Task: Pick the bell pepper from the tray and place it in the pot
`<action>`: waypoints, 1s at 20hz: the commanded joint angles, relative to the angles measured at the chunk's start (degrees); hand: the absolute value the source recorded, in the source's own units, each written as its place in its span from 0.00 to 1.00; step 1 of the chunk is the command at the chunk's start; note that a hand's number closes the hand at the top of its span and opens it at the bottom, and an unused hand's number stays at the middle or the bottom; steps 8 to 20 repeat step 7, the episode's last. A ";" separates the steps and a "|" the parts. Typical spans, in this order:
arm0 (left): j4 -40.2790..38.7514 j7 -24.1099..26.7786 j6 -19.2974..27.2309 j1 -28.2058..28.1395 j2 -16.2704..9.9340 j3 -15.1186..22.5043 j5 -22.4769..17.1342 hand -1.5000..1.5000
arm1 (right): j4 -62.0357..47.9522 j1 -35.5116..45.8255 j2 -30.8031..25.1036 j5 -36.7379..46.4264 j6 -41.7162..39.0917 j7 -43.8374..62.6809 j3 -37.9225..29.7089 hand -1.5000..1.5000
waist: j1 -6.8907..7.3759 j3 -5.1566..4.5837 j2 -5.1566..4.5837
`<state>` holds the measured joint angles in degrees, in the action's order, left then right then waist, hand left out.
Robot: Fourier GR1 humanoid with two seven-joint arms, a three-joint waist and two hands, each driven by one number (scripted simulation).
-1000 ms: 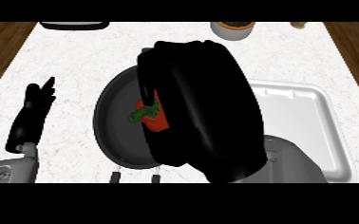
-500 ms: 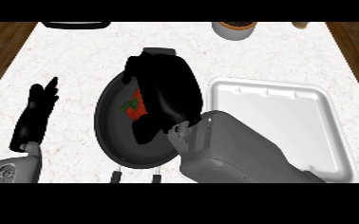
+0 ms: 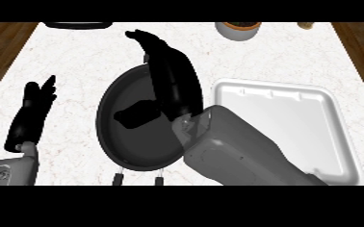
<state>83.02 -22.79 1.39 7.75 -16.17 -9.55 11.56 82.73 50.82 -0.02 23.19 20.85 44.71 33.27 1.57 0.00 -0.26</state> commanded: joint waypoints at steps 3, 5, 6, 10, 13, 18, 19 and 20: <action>0.57 1.89 2.56 -2.49 2.66 1.75 2.33 0.50 | 0.54 -3.30 0.02 -1.11 11.26 -6.78 -6.42 0.00 | -0.98 0.02 0.12; 3.32 0.37 1.70 -4.57 2.49 1.31 1.32 0.50 | 1.32 -5.18 -1.70 -1.95 9.39 -9.57 -11.06 0.00 | -1.16 0.04 0.23; 4.84 -2.89 -0.20 -2.78 0.12 -0.40 -0.26 0.50 | 4.71 -6.47 -2.80 -1.36 9.09 -8.43 -11.42 0.00 | -1.48 0.05 0.38; 3.78 -0.87 1.57 -3.76 1.16 0.05 1.27 0.50 | 4.55 -8.52 -3.74 -3.27 8.57 -10.80 -13.13 0.00 | -1.49 0.04 0.28; 3.78 -0.87 1.57 -3.76 1.16 0.05 1.27 0.50 | 4.55 -8.52 -3.74 -3.27 8.57 -10.80 -13.13 0.00 | -1.49 0.04 0.28; 3.78 -0.87 1.57 -3.76 1.16 0.05 1.27 0.50 | 4.55 -8.52 -3.74 -3.27 8.57 -10.80 -13.13 0.00 | -1.49 0.04 0.28; 3.78 -0.87 1.57 -3.76 1.16 0.05 1.27 0.50 | 4.55 -8.52 -3.74 -3.27 8.57 -10.80 -13.13 0.00 | -1.49 0.04 0.28; 3.78 -0.87 1.57 -3.76 1.16 0.05 1.27 0.50 | 4.55 -8.52 -3.74 -3.27 8.57 -10.80 -13.13 0.00 | -1.49 0.04 0.28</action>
